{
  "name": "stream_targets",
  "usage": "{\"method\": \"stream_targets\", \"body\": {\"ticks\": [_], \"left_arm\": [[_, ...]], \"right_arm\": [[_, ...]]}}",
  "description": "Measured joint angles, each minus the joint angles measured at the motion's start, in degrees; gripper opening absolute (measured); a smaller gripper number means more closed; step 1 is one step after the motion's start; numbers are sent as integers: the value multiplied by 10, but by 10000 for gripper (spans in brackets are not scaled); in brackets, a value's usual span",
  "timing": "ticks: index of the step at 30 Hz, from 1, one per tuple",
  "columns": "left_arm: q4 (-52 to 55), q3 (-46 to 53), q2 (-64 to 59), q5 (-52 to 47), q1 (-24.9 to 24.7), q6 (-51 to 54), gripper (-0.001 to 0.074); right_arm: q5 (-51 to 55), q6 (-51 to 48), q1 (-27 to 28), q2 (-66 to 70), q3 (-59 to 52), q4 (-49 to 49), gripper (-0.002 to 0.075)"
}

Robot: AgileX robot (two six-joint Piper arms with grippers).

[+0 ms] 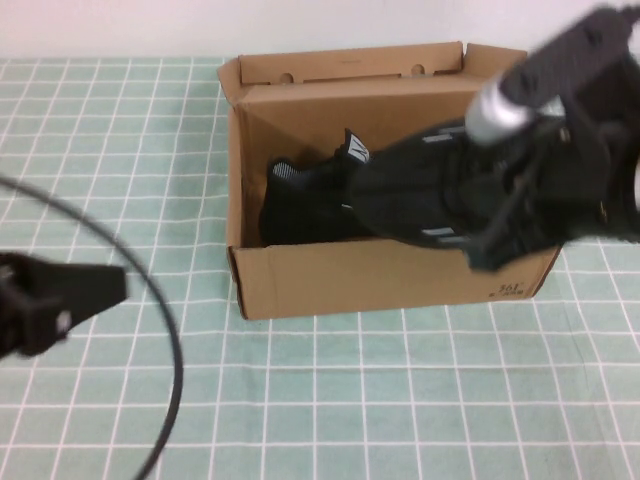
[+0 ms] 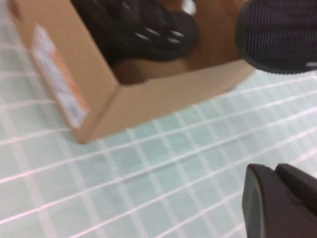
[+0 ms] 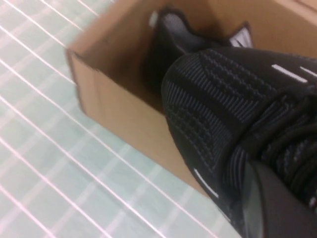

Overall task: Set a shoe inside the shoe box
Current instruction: Place the shoe in the shoe box

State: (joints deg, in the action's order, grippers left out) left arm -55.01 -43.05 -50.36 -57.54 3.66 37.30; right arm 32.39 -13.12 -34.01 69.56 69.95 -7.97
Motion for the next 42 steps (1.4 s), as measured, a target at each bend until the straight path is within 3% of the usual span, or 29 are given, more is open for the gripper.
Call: {"method": "stream_targets", "body": {"ticks": [5,13,24,31,37,42], "left_arm": [[102,0,108,8,0,-80,4],[225,0,189,-30,0,-178,4],[250,0,190,-53,0,-194,4],[251,0,190,-53,0,-196,4],[251,0,190,-53,0,-198,4],[252,0,190,-53,0,-198,4]], "right_arm": [[65,-204,87,66,64,-275,-8],[199,-388,154,183,135,-495,-8],[247,-472,158,288,144,-528,-8],[236,-472,158,305,144,-543,-8],[227,-504,163,304,145,-634,-8],[249,-504,163,304,147,-645,-8]]}}
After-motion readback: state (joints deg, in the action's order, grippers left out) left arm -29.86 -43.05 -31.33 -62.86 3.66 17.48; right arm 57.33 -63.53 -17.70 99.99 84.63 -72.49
